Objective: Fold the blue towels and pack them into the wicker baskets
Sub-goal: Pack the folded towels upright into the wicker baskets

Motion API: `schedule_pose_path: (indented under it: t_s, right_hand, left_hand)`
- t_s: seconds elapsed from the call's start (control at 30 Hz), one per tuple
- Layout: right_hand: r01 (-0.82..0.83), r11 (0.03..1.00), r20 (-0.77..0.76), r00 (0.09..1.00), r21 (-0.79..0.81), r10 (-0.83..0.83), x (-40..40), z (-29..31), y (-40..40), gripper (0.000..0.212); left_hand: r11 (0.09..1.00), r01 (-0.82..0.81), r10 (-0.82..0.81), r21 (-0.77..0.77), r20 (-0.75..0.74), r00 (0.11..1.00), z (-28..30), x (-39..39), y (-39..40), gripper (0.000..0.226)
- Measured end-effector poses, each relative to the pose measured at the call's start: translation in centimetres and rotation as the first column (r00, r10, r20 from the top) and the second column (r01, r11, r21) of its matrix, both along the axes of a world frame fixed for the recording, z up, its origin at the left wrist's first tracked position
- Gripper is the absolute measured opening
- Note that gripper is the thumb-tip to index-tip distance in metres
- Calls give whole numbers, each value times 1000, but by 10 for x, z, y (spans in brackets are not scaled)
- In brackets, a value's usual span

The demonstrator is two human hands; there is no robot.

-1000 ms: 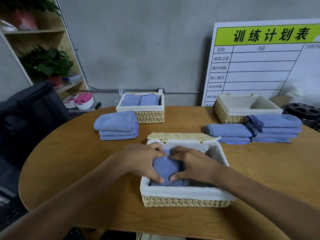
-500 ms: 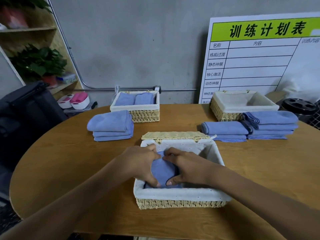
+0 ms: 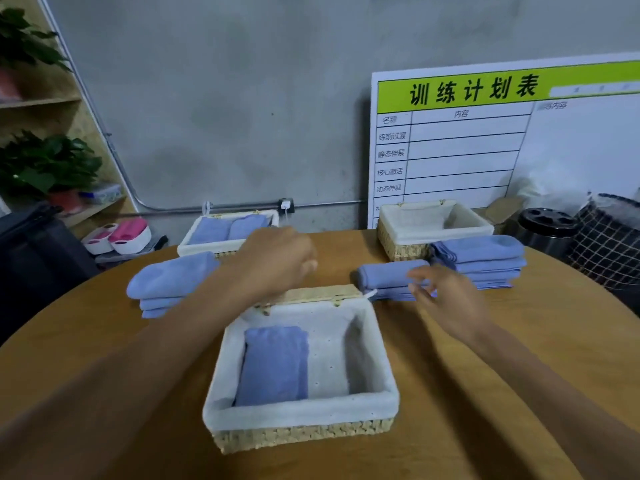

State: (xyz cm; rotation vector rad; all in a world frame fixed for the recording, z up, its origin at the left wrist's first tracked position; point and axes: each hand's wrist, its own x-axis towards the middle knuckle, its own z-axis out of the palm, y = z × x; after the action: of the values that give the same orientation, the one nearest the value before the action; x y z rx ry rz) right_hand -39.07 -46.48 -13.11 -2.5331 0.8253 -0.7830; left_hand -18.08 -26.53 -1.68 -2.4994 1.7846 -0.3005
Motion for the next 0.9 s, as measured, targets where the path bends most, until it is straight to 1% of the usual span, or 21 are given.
schedule_pose_path:
  t_s: [0.03,0.07,0.1,0.13,0.2,0.23,0.3,0.37,0.47,0.53,0.57,0.6,0.63,0.7,0.73,0.77,0.83,0.9]
  right_hand:
    - [29,1000,-102,994,-6,-29,-5,-13,-12,24]
    - [40,999,-186,982,6,-38,-9,-25,-21,24]
    - [39,999,-226,974,28,-31,-11,-39,-28,22]
    - [34,999,-233,972,40,-24,-12,-52,-32,19]
    - [26,1000,-199,980,14,-23,-11,-74,-39,19]
    - [24,999,-188,982,-34,-30,-10,-83,-41,21]
    - [26,985,-159,986,-169,-54,-8,-99,-42,30]
    - [44,971,-113,991,-236,-72,-8,-103,-40,38]
    - [55,967,-91,993,-248,-80,-5,-104,-36,42]
    - [62,967,-106,990,-248,-91,-3,-102,-37,42]
    - [62,967,-114,989,-247,-93,-2,-101,-37,43]
    - [59,971,-133,987,-230,-91,-2,-99,-37,46]
    - [54,978,-161,983,-199,-87,-2,-97,-37,50]
    - [48,996,-216,974,-71,-62,0,-89,-39,62]
    - [56,998,-211,976,-8,-56,2,-86,-40,67]
    - [63,997,-182,982,53,-52,4,-82,-40,71]
    - [46,981,-32,999,187,-41,8,-72,-37,70]
    - [-24,922,166,985,387,-44,11,-55,-29,53]
  left_hand:
    - [999,23,-25,-41,-54,998,-4,-2,-24,23]
    - [997,44,-53,-70,-139,989,-11,-3,-50,22]
    - [996,50,-66,-79,-218,974,-21,-4,-75,21]
    - [995,61,-79,-75,-266,961,-33,-5,-101,20]
    - [997,82,-81,-8,-278,957,-59,-5,-151,19]
    - [996,77,-64,37,-278,958,-73,-2,-174,19]
    - [990,42,1,133,-303,953,-98,4,-212,27]
    - [968,33,50,248,-322,945,-115,9,-237,34]
    - [931,77,56,358,-346,936,-125,12,-253,37]
    - [921,111,50,373,-396,917,-121,10,-253,38]
    - [921,114,56,373,-416,908,-119,9,-251,35]
    - [923,113,59,367,-426,903,-116,9,-249,31]
    - [929,106,68,356,-443,894,-114,10,-248,31]
    - [941,112,61,318,-487,871,-109,8,-242,37]
    - [950,121,48,289,-515,856,-106,6,-237,36]
    - [959,125,35,253,-548,835,-101,4,-232,32]
    - [981,122,-6,148,-608,794,-88,-2,-219,25]
    - [996,92,-63,10,-649,758,-69,-9,-201,21]
